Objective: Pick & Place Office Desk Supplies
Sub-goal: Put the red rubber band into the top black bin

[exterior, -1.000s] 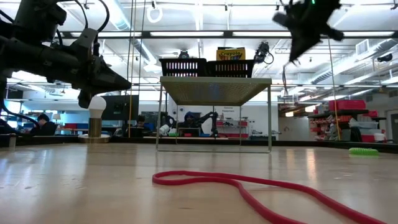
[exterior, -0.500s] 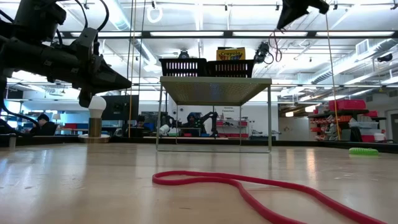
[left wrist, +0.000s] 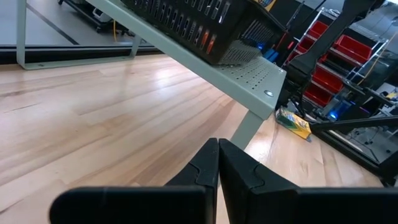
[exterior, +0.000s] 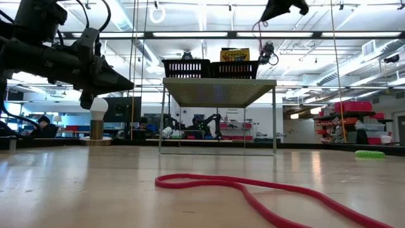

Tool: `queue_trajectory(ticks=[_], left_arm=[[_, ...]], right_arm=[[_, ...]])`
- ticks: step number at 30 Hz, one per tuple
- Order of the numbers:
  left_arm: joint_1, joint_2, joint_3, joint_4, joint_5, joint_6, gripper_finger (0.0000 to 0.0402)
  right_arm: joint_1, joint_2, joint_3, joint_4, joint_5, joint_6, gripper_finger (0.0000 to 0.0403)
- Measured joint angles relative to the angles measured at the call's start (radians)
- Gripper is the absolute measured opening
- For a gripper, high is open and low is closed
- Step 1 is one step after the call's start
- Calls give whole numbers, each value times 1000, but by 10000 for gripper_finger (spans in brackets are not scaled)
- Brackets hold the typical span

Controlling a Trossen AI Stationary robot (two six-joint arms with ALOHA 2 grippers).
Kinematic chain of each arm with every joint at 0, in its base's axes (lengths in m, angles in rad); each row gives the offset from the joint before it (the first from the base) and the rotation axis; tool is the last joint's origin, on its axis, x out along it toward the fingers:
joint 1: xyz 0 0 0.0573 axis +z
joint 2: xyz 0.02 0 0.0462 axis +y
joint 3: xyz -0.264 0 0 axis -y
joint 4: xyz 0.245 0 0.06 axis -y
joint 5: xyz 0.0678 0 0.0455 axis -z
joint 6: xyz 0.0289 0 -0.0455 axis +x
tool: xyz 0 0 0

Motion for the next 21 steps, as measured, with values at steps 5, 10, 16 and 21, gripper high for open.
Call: queue_trajectory(ticks=[5,10,16,21], left_arm=[[0,0,0,3,0,0,17],[0,0,0,3,0,0,17],[0,0,0,3,0,0,17],[0,0,0,3,0,0,17]], right_arm=[[-34,55,0,90,-81,-50,4],[-81,124,-1,197,-176,-73,2],[-139,232,-1,324,-302,-76,2],[-173,330,-1,422,-385,-82,2]])
